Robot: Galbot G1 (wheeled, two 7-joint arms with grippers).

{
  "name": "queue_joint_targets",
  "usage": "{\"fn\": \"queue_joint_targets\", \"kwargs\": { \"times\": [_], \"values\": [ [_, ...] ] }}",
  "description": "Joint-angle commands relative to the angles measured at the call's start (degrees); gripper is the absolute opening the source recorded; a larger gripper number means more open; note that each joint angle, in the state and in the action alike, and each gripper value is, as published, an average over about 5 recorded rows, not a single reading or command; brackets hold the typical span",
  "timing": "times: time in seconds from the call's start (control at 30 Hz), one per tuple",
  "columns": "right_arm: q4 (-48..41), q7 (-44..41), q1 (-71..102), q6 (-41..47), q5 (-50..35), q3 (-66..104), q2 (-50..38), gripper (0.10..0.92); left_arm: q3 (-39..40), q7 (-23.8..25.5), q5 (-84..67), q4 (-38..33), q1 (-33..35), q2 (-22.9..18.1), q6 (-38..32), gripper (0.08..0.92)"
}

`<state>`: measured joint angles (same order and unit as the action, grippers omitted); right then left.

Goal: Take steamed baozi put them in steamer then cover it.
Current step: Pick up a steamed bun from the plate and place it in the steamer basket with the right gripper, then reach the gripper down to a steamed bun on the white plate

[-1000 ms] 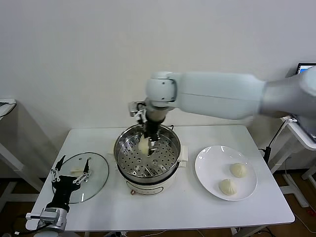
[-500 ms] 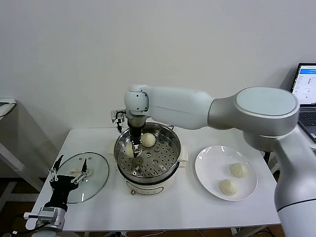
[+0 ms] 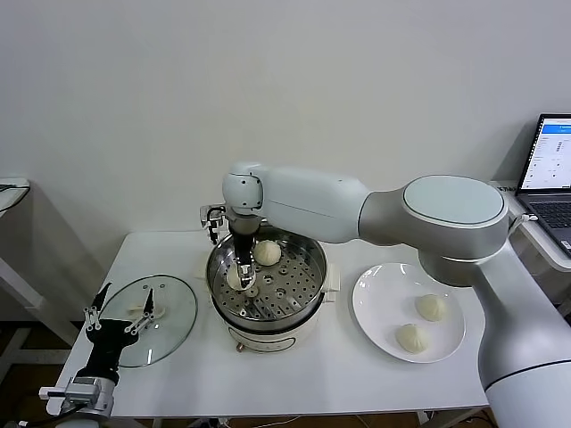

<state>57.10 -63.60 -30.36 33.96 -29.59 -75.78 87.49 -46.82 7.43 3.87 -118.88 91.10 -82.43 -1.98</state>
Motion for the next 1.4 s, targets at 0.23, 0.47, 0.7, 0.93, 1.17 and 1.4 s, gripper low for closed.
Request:
{"fn": "queue_joint_targets", "kwargs": {
  "times": [0.23, 0.47, 0.7, 0.93, 1.17, 1.4],
  "values": [
    [24.2, -4.3, -15.7, -2.7, -4.5, -1.8, -32.1, 0.823, 0.8, -0.3, 0.6, -0.4, 0.3, -0.3, -0.1, 0.823],
    [30.9, -8.0, -12.5, -6.1, 3.9, -1.5, -48.4, 0.823, 1.8, -0.6, 1.3, -0.4, 0.3, -0.3, 0.1, 0.823],
    [31.8, -10.0, 6.6, -9.7, 18.6, 9.9, -57.1, 0.823, 2.9, -1.1, 1.9, -0.7, 0.4, -0.4, 0.1, 0.823],
    [29.3, -11.4, 20.5, -13.2, 30.1, 19.8, -58.3, 0.823, 3.3, -1.2, 2.3, -0.4, 0.5, -0.6, 0.1, 0.823],
    [27.9, -10.8, 28.2, -13.7, 33.8, 24.0, -57.3, 0.823, 3.4, -1.2, 2.4, -0.2, 0.4, -0.8, 0.1, 0.823],
    [27.8, -10.1, 32.3, -13.8, 35.6, 26.2, -57.5, 0.823, 3.3, -1.2, 2.4, -0.2, 0.5, -0.8, 0.1, 0.823]
  ]
}}
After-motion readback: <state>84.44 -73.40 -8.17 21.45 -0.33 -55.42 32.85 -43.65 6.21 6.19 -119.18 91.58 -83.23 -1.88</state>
